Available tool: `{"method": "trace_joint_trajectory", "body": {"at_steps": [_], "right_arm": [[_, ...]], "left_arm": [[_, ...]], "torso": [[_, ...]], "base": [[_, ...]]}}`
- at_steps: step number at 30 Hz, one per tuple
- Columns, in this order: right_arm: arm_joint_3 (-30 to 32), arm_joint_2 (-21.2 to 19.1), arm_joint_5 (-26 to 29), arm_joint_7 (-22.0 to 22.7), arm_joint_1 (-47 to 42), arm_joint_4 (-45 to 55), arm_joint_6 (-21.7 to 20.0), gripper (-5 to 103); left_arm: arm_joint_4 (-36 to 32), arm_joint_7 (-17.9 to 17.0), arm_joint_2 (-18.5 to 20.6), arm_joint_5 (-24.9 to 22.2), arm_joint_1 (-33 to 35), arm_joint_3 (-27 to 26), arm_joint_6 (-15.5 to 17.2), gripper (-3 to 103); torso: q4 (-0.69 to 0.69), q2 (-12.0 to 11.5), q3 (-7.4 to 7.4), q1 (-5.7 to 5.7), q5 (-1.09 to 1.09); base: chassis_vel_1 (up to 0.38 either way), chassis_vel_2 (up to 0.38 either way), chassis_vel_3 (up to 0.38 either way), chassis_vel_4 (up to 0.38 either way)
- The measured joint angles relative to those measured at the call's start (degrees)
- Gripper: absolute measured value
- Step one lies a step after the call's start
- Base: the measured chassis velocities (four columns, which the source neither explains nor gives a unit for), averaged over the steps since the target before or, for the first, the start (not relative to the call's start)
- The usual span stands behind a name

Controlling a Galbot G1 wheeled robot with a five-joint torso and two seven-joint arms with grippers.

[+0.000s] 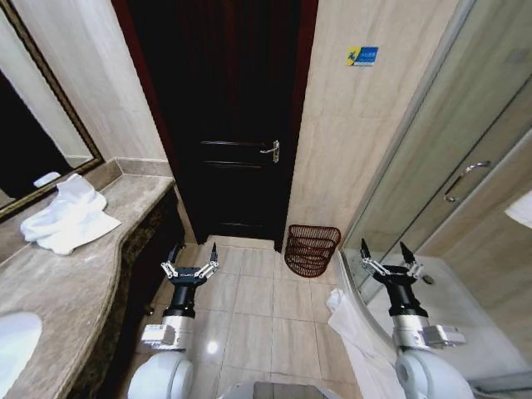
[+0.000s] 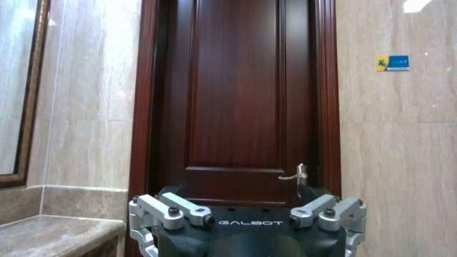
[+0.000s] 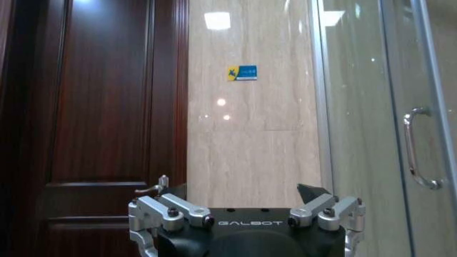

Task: Discard the used towel into the hamper.

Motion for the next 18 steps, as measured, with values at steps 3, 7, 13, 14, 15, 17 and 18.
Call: {"method": "trace_joint_trajectory", "body": {"at_steps": [3, 7, 13, 14, 15, 17, 18], "right_arm": [[0.07, 0.05, -0.35, -0.21, 0.07, -0.03, 0.51, 100], [-0.01, 0.19, -0.81, -0.5, -0.01, 0.01, 0.98, 100], [-0.34, 0.23, -0.89, -0.61, -0.02, 0.0, 1.48, 100], [-0.34, 0.23, -0.89, -0.61, -0.02, 0.0, 1.48, 100], [-0.37, 0.23, -0.87, -0.61, -0.04, 0.0, 1.48, 100], [-0.59, 0.16, -0.7, -0.47, 0.08, -0.07, 1.93, 100], [-0.59, 0.16, -0.7, -0.47, 0.08, -0.07, 1.93, 100]], "left_arm": [[0.0, 0.0, 0.0, -0.07, -0.01, 0.0, 0.0, 100], [-0.02, 0.01, 0.0, -0.11, -0.03, 0.0, 0.0, 100], [-0.06, 0.02, 0.0, -0.15, -0.09, -0.03, 0.01, 100], [-0.06, 0.02, 0.0, -0.15, -0.09, -0.03, 0.01, 100], [-0.09, 0.02, 0.0, -0.16, -0.09, -0.03, 0.02, 100], [-0.09, 0.03, 0.0, -0.15, -0.09, 0.0, -0.09, 100], [-0.09, 0.03, 0.0, -0.15, -0.09, 0.0, -0.09, 100]], "torso": [[0.01, 0.0, 0.0, 0.0, 0.0], [-0.01, 0.0, 0.0, 0.0, 0.01], [0.01, 0.0, 0.0, 0.0, 0.0], [0.01, 0.0, 0.0, 0.0, 0.0], [0.01, 0.0, 0.0, 0.0, 0.0], [0.0, 0.0, 0.0, 0.0, 0.0], [0.0, 0.0, 0.0, 0.0, 0.0]], "base": [[-0.116, 0.107, 0.141, -0.12], [-0.096, 0.104, 0.1, -0.097], [-0.055, 0.117, 0.108, -0.051], [-0.023, 0.11, 0.102, -0.031], [-0.015, 0.084, 0.073, -0.013], [-0.012, 0.082, 0.079, -0.025], [-0.012, 0.082, 0.059, -0.025]]}}
